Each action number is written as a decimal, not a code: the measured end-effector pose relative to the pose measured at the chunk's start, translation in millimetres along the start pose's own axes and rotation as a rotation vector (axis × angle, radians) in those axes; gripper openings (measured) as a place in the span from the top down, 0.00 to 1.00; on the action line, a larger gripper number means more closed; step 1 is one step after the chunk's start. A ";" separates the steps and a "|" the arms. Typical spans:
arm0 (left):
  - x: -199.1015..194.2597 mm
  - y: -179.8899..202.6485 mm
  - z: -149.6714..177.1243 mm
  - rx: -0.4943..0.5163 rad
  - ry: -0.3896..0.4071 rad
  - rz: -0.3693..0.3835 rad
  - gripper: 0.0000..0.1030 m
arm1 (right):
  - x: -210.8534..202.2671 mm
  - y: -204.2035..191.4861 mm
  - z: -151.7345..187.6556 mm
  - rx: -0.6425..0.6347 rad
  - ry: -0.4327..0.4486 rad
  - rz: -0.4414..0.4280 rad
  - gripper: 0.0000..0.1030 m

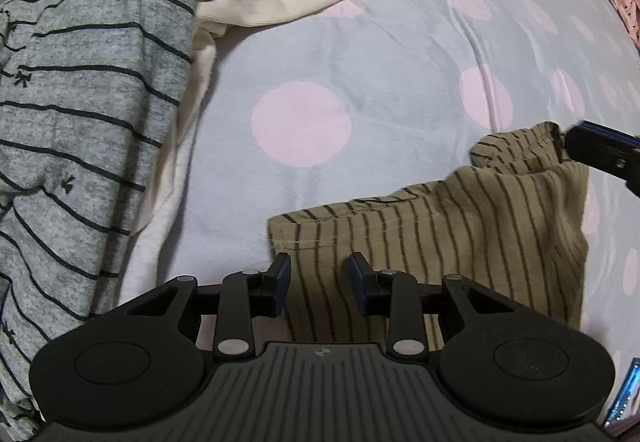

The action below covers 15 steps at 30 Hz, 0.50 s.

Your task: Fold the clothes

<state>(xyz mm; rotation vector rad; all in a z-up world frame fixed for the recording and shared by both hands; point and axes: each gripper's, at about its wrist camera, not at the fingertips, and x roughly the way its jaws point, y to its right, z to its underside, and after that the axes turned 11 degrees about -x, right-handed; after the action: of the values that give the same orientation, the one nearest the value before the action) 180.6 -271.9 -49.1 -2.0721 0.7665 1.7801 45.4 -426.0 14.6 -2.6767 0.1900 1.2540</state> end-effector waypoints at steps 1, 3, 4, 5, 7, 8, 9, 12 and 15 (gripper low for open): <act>1.0 -1.0 -0.3 0.003 0.007 -0.015 0.72 | 1.2 3.3 1.6 0.012 -0.014 0.021 0.79; 4.2 -2.4 -0.6 0.011 0.020 -0.051 0.72 | 2.1 14.0 6.6 0.042 -0.028 0.071 0.75; 5.9 -2.7 -0.5 0.016 0.025 -0.066 0.72 | 3.9 19.4 8.4 0.055 -0.032 0.096 0.71; 7.3 -2.8 -0.4 0.022 0.028 -0.076 0.72 | 6.5 25.4 9.6 0.073 -0.039 0.125 0.70; 9.6 -0.8 1.8 0.047 0.036 -0.092 0.75 | 12.1 37.1 11.4 0.110 -0.058 0.170 0.70; 10.5 1.0 3.3 0.060 0.042 -0.098 0.78 | 15.5 41.3 12.0 0.125 -0.070 0.170 0.70; 11.5 2.8 4.3 0.069 0.042 -0.098 0.83 | 20.3 43.3 12.8 0.130 -0.092 0.168 0.71; 14.0 7.5 6.2 0.083 0.040 -0.102 0.90 | 35.2 45.6 15.6 0.128 -0.161 0.181 0.71; 14.8 11.4 7.2 0.095 0.044 -0.114 0.93 | 47.5 42.6 18.9 0.094 -0.214 0.255 0.86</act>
<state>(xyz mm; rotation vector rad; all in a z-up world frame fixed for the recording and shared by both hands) 169.4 -280.2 -63.6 -2.0553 0.7154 1.6118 53.4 -465.4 -38.4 -2.4759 0.5585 1.5501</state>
